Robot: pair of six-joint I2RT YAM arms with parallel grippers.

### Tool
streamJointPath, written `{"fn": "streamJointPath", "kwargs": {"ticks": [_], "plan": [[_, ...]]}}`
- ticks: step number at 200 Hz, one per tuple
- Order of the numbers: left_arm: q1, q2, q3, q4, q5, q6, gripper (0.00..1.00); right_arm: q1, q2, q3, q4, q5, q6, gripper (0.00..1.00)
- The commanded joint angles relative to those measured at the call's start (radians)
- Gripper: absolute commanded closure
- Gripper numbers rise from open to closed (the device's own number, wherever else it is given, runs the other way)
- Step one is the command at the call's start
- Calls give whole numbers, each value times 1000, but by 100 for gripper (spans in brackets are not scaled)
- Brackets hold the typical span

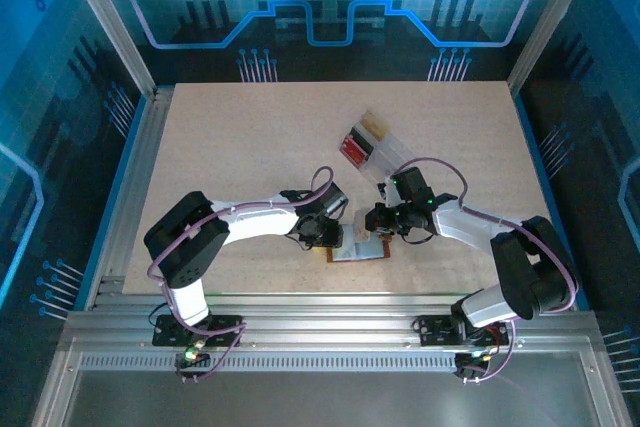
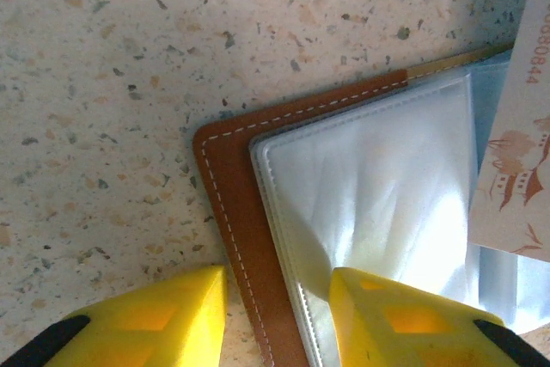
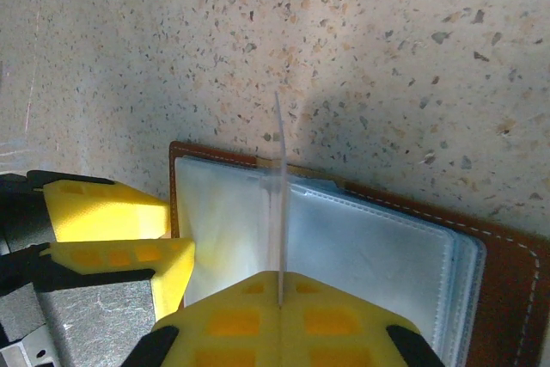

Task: Put the credit cards into the card holder

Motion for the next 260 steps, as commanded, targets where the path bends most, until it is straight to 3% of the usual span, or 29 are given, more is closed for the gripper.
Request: {"fn": "streamJointPath", "kwargs": {"ticks": [1, 155, 260], "plan": [[-8, 49, -38, -34, 0, -15, 63, -14, 16, 11, -5, -21, -14, 100], [-8, 60, -38, -26, 7, -16, 63, -32, 40, -59, 84, -139, 64, 100], [-8, 57, -52, -14, 7, -18, 63, -41, 7, -10, 20, -151, 60, 100]]}}
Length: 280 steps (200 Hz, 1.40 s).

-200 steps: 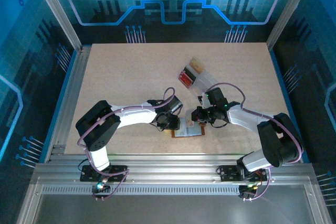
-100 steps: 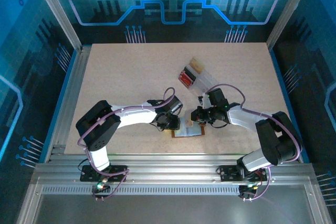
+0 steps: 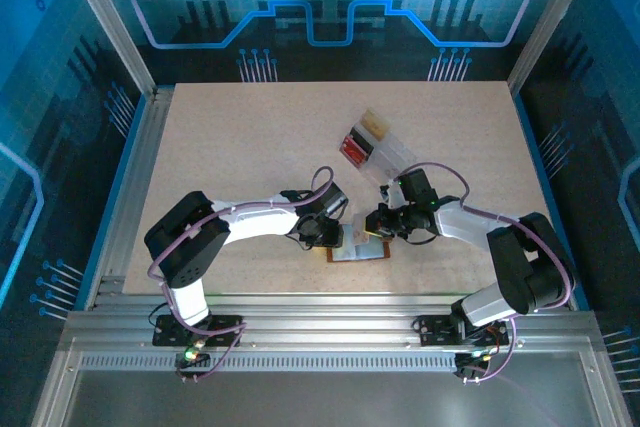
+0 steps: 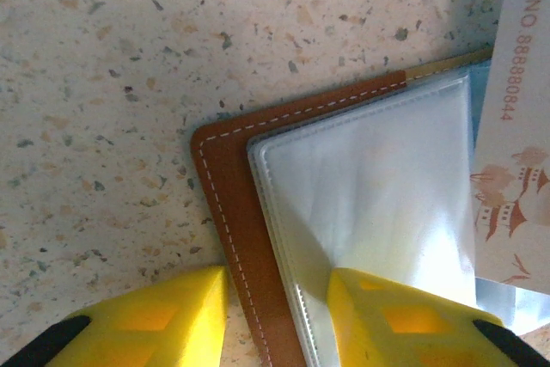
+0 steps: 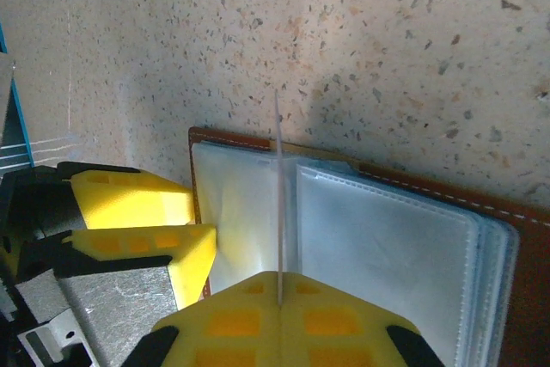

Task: Put the credit cards into the card holder

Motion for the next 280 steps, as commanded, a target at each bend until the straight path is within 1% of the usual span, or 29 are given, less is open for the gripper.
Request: {"fn": "streamJointPath", "kwargs": {"ticks": [1, 96, 142, 187, 280], "plan": [[-8, 53, -49, -22, 3, -18, 63, 3, -19, 22, -34, -21, 6, 100], [-8, 56, -51, -14, 8, -16, 63, 1, 2, -10, 36, -76, 61, 100], [-7, 52, -54, -15, 5, -15, 63, 1, 16, -24, 27, -74, 52, 100], [-7, 52, -50, -16, 5, -14, 63, 3, 3, -64, -24, -28, 22, 100], [-6, 55, -52, -16, 4, -13, 63, 38, 2, -132, 14, -43, 49, 100]]}}
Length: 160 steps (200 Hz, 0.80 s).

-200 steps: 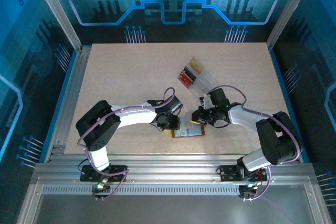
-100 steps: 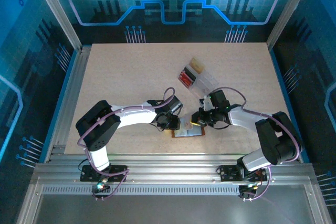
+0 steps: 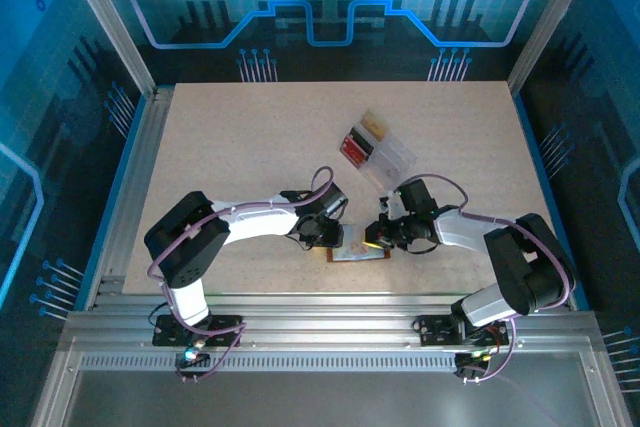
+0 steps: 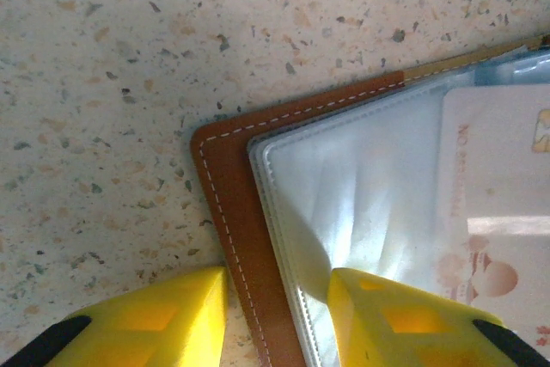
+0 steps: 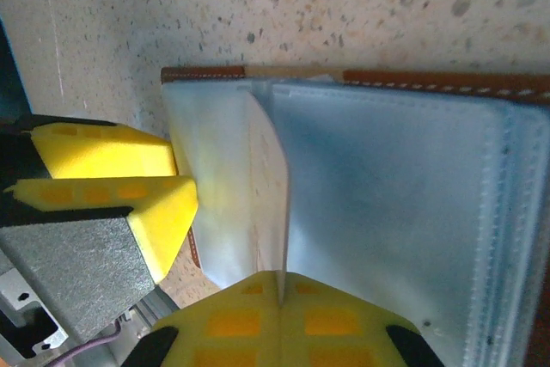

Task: Put the credit cards into the card holder

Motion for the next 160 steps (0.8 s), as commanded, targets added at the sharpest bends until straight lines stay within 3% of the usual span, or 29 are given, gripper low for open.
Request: {"fn": "streamJointPath", "kwargs": {"ticks": [1, 160], "plan": [[-6, 55, -49, -25, 3, -13, 63, 20, 2, -40, -41, 17, 4, 100], [-7, 51, -54, -13, 11, -13, 63, 72, 167, 102, -126, 32, -97, 100]]}}
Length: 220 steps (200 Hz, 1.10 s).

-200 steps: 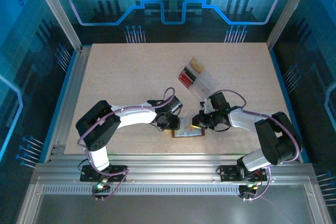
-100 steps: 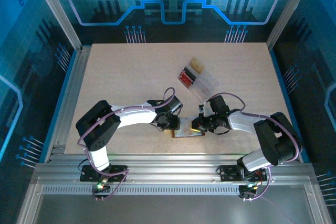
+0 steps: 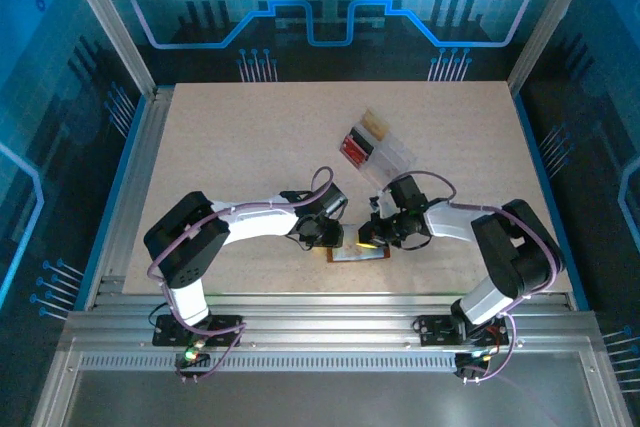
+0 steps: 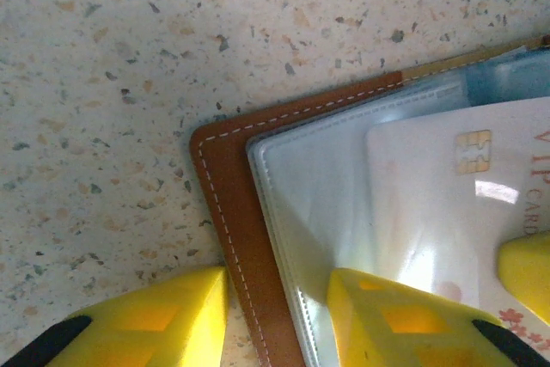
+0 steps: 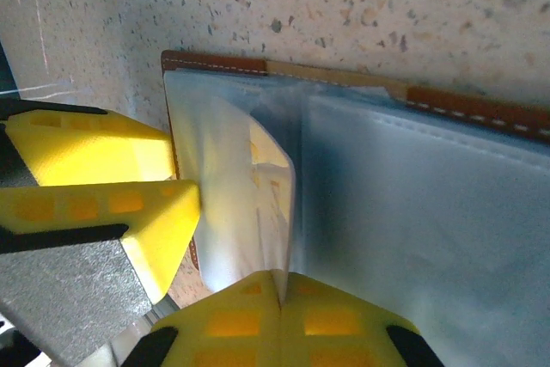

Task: Put the credit cards into the card holder

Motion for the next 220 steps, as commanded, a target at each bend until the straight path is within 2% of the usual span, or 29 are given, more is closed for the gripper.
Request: {"fn": "streamJointPath", "kwargs": {"ticks": [1, 54, 74, 142, 165, 181, 199, 220], "plan": [[-7, 52, -48, -20, 11, -12, 63, 34, 56, 12, -79, 52, -32, 100], [-5, 37, -32, -17, 38, -10, 63, 86, 94, 57, -95, 93, -47, 100], [3, 20, -25, -9, 66, -9, 63, 85, 83, 74, -146, 165, -55, 100], [77, -160, -72, 5, 178, -10, 61, 78, 58, 65, -155, 196, -28, 98], [98, -171, -79, 16, 205, -5, 62, 78, 55, 71, -164, 198, -26, 96], [113, -143, -73, 30, 228, -2, 69, 82, 47, 79, -181, 205, -30, 94], [122, -112, -75, 66, 255, -13, 84, 84, 36, 90, -204, 214, -38, 93], [124, -79, -79, 98, 266, -25, 95, 85, 25, 105, -231, 229, -43, 91]]}}
